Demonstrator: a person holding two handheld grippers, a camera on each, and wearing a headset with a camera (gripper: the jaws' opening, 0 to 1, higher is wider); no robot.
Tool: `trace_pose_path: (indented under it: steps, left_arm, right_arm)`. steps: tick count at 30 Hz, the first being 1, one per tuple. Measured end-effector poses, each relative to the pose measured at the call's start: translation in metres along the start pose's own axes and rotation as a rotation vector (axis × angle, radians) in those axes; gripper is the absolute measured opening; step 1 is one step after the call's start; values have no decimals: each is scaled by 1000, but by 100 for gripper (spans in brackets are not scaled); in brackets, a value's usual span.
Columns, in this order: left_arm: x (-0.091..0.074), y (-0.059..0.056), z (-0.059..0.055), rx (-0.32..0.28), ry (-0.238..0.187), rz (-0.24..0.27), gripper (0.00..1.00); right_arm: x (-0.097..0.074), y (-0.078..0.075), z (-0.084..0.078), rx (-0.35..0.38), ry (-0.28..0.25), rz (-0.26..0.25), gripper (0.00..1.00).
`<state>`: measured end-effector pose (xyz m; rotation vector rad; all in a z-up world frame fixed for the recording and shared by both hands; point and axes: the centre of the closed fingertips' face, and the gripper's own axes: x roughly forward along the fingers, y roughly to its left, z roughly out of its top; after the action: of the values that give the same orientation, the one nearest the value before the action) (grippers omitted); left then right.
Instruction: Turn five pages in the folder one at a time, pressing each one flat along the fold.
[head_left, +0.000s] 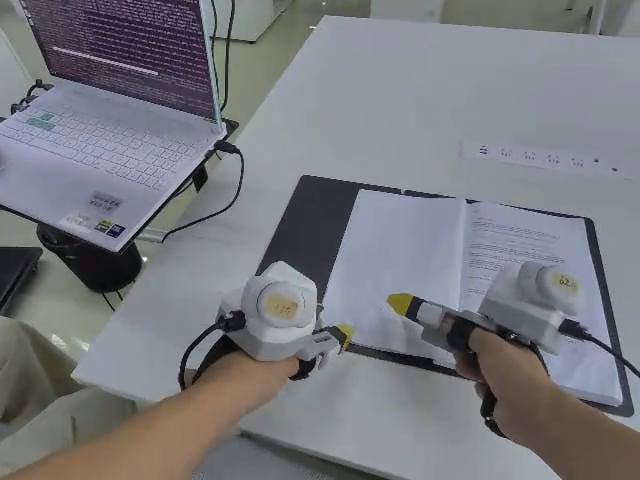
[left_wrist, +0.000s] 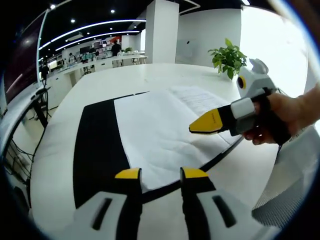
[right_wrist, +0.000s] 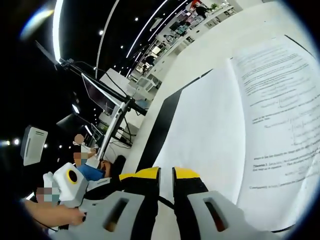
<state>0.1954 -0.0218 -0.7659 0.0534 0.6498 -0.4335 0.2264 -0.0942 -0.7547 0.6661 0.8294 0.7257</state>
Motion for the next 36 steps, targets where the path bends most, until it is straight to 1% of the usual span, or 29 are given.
trace_pose_path:
  steps: [2, 4, 6, 7, 8, 10, 11, 13, 17, 20, 21, 22, 24, 27, 28, 30, 32, 33, 35, 36]
  left_arm:
    - [9, -1, -3, -3, 7, 16, 31]
    - [14, 2, -7, 12, 16, 45, 30]
    - [16, 4, -13, 4, 37, 64, 29]
    - [16, 6, -18, 10, 50, 77, 29]
    - [15, 6, -23, 5, 62, 83, 28]
    - [17, 8, -18, 25, 23, 87, 27]
    - [16, 8, -18, 16, 21, 89, 27]
    - [15, 8, -19, 25, 10, 87, 27]
    - [14, 8, -19, 19, -18, 89, 27]
    - [15, 8, -18, 19, -23, 93, 27]
    - [14, 8, -18, 18, -23, 93, 27]
    - [14, 8, -18, 21, -22, 93, 27]
    - [14, 9, -18, 21, -21, 93, 27]
    - [14, 8, -18, 22, -22, 93, 27]
    - [14, 9, -18, 20, -23, 94, 27]
    - [14, 9, -18, 19, -26, 94, 27]
    - [15, 10, -18, 19, -28, 94, 27]
    - [15, 10, -18, 17, -29, 95, 27]
    - [15, 10, -18, 17, -31, 95, 27]
    - [15, 10, -18, 16, -31, 96, 27]
  right_arm:
    - [-5, -9, 6, 7, -10, -12, 8]
    - [-8, -14, 9, 8, -13, -20, 7]
    - [-10, -20, 15, 7, -18, -29, 7]
    - [-10, -22, 16, 6, -19, -31, 6]
    - [-10, -24, 20, 1, -20, -36, 6]
    - [-11, -28, 25, -27, -26, -46, 2]
    - [-11, -30, 28, -32, -28, -52, 0]
    - [-9, -35, 33, -45, -23, -59, 0]
    - [-3, -42, 46, -40, -23, -63, 0]
    - [3, -48, 59, -66, -24, -70, 0]
    - [5, -50, 66, -75, -37, -75, 0]
    - [6, -52, 70, -72, -46, -77, 0]
    - [9, -59, 82, -36, -73, -80, 0]
    - [14, -65, 96, -55, -86, -91, 0]
    - [17, -67, 104, -49, -97, -90, 0]
    - [20, -70, 115, -39, -119, -92, 0]
    - [25, -76, 124, -34, -122, -98, 0]
    - [27, -80, 127, -15, -120, -105, 0]
    - [31, -84, 133, -3, -118, -102, 0]
    - [34, -87, 136, -7, -106, -109, 0]
